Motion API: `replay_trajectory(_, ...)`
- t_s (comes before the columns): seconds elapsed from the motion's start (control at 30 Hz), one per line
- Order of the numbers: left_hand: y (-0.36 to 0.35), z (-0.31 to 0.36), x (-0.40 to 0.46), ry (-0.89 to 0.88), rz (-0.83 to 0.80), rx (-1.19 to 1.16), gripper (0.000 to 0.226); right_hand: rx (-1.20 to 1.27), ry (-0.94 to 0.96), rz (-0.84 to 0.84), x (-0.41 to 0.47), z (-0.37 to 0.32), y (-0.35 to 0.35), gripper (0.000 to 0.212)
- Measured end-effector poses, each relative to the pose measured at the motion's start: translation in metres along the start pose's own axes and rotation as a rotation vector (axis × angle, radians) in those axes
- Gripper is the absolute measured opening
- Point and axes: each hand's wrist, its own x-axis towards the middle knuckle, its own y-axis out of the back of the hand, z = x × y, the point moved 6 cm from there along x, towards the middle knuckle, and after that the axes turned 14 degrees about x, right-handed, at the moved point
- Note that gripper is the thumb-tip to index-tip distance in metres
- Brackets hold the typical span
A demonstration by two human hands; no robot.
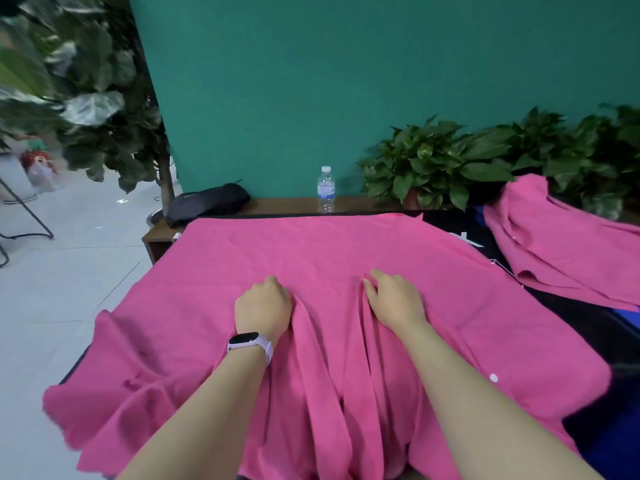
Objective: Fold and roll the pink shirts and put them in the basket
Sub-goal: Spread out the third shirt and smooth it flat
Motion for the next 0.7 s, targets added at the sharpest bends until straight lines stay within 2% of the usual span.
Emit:
replay_trajectory(0.27, 0.019, -0.007, -0.036, -0.061, 0.003, -0.009, 0.013, 0.063, 0.029, 0.091, -0.041, -0.011, 0.023, 0.025)
replay_trajectory(0.33, 0.036, -0.010, -0.033, -0.033, 0.085, -0.076, 0.010, 0.077, 0.035, 0.131, -0.040, -0.014, 0.027, 0.025)
replay_trajectory(0.5, 0.099, -0.004, -0.001, -0.065, 0.340, -0.250, 0.024, 0.017, 0.042, 0.153, -0.037, -0.013, 0.022, 0.026)
replay_trajectory(0.6, 0.118, 0.003, 0.034, -0.037, 0.388, -0.258, 0.029, 0.003, 0.019, 0.122, -0.034, -0.007, 0.016, 0.027)
replay_trajectory(0.7, 0.121, 0.014, 0.071, -0.018, 0.369, -0.257, 0.031, 0.003, 0.021, 0.113, -0.034, -0.003, 0.012, 0.026)
